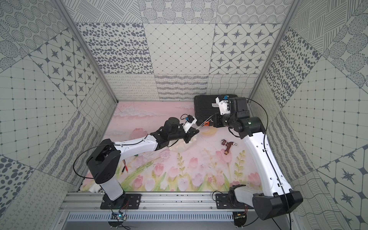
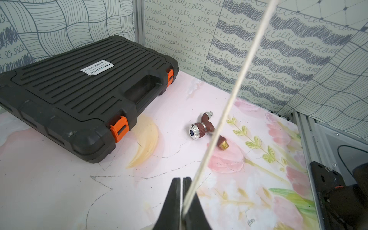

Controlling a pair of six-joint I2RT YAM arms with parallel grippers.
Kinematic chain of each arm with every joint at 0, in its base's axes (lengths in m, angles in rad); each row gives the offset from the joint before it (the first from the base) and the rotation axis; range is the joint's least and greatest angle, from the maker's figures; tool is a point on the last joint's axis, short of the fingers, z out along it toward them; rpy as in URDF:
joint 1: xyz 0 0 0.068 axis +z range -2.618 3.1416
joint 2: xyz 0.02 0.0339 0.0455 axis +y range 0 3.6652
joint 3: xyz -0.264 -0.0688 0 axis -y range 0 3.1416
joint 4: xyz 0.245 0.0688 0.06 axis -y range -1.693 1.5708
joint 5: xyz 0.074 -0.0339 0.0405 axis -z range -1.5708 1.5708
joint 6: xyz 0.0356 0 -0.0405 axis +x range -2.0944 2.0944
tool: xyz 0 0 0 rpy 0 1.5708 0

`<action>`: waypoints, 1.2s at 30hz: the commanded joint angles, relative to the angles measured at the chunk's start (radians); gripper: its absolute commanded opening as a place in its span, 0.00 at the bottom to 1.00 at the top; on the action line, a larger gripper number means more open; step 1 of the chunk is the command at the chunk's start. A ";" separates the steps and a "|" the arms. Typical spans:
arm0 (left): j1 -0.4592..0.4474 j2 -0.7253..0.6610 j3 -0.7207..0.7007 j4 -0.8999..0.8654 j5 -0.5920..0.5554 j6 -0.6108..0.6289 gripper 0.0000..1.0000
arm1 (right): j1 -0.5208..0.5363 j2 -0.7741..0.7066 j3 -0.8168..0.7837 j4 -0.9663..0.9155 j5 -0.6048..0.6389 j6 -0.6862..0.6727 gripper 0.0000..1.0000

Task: Close the soil bag
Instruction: Frap the soil bag at the center of the board.

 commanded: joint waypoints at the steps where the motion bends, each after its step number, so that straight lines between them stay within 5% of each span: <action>1: 0.029 0.030 -0.079 -0.656 -0.180 -0.048 0.10 | -0.075 -0.051 0.163 0.378 0.158 0.018 0.00; 23: 0.125 -0.029 -0.098 -0.859 -0.343 -0.149 0.14 | -0.280 -0.025 0.216 0.380 0.165 0.106 0.00; 28: 0.175 -0.056 -0.043 -0.875 -0.358 -0.142 0.00 | -0.248 -0.023 0.164 0.400 0.064 0.128 0.00; 36: 0.366 -0.156 0.255 -1.006 -0.435 -0.060 0.00 | -0.102 -0.001 0.073 0.490 0.037 0.117 0.00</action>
